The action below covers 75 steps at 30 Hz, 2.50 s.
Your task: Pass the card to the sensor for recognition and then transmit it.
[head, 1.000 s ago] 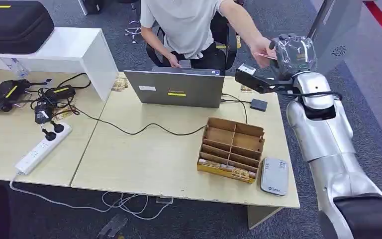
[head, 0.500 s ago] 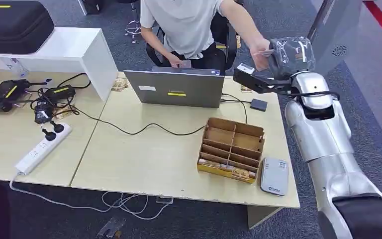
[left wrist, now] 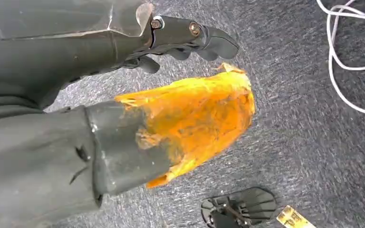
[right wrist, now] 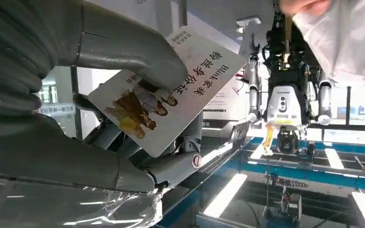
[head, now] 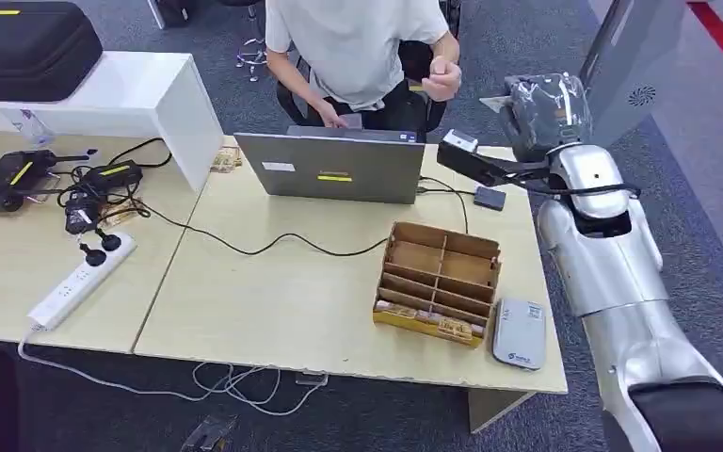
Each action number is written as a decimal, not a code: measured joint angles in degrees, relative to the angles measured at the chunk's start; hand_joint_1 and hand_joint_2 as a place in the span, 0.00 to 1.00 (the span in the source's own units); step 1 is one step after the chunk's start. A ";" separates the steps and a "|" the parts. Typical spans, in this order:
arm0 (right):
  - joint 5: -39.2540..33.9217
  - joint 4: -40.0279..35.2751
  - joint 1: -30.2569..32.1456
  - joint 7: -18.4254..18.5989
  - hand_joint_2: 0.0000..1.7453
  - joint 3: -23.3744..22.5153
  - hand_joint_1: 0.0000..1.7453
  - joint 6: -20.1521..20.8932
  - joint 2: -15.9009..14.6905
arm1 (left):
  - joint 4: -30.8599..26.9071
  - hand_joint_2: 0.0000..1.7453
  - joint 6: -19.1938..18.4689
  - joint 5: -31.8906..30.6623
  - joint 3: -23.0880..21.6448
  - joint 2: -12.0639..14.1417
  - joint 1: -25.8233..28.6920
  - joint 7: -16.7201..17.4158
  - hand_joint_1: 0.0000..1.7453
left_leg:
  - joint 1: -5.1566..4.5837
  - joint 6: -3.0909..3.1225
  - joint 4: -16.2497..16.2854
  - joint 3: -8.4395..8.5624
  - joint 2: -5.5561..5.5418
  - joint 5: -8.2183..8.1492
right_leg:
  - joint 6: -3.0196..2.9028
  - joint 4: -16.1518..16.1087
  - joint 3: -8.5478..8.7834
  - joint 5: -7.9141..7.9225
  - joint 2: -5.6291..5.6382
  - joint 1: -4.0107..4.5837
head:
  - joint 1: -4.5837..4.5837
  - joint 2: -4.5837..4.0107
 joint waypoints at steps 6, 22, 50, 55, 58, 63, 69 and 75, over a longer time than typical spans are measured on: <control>-1.03 -10.30 12.21 -2.69 1.00 0.17 1.00 -6.39 -7.59 | 0.02 0.00 1.46 1.33 2.29 -0.11 0.29 0.57 0.00 | 0.01 0.08 0.03 -0.03 -0.14 -0.06 | 0.04 -0.12 0.13 -0.03 -0.17 0.01 | 0.04 0.00; -2.86 -26.82 44.31 -6.88 1.00 -12.98 1.00 -10.62 -13.35 | 0.02 0.00 3.28 1.33 6.93 -1.07 0.58 2.27 0.00 | 0.01 0.18 0.01 -0.07 -0.07 -0.19 | 0.09 -0.16 0.09 -0.06 -0.13 0.03 | 0.00 0.00; -1.33 -26.71 46.93 -7.32 1.00 -13.00 1.00 -10.75 -11.23 | 0.02 0.00 3.67 0.72 7.41 -1.46 0.45 2.27 0.00 | 0.01 0.17 0.01 -0.07 -0.04 -0.16 | 0.09 -0.16 0.09 -0.05 -0.10 0.03 | 0.00 0.00; -0.74 -26.29 47.83 -7.91 1.00 -12.46 1.00 -10.36 -9.94 | 0.02 0.00 3.71 0.30 7.43 -1.46 0.45 2.27 0.00 | 0.01 0.17 0.00 -0.08 -0.04 -0.16 | 0.09 -0.16 0.09 -0.06 -0.10 0.03 | 0.00 0.00; -0.59 -25.59 48.18 -8.06 1.00 -11.52 1.00 -10.21 -9.11 | 0.02 0.00 3.71 0.13 7.47 -1.46 0.43 2.27 0.00 | 0.01 0.17 0.00 -0.08 -0.04 -0.16 | 0.09 -0.16 0.09 -0.06 -0.10 0.03 | 0.00 0.00; 0.00 -23.82 48.14 -7.21 1.00 -10.45 1.00 -9.31 -8.19 | 0.02 0.00 3.78 -0.29 7.87 -1.46 0.42 2.27 0.00 | 0.01 0.17 0.00 -0.08 -0.04 -0.16 | 0.09 -0.16 0.10 -0.06 -0.10 0.04 | 0.00 0.00; 0.46 -20.78 48.18 -6.45 1.00 -9.59 1.00 -9.38 -7.87 | 0.02 0.00 3.87 -0.48 8.17 -1.42 0.37 2.27 0.00 | 0.01 0.17 0.00 -0.09 -0.04 -0.16 | 0.09 -0.16 0.10 -0.06 -0.11 0.03 | 0.00 0.00; 0.63 -18.45 48.24 -6.45 1.00 -8.94 1.00 -9.22 -7.19 | 0.02 0.00 4.20 -0.61 8.20 -1.42 0.33 2.27 0.00 | 0.01 0.17 0.00 -0.08 -0.04 -0.16 | 0.09 -0.16 0.09 -0.06 -0.10 0.03 | 0.00 0.00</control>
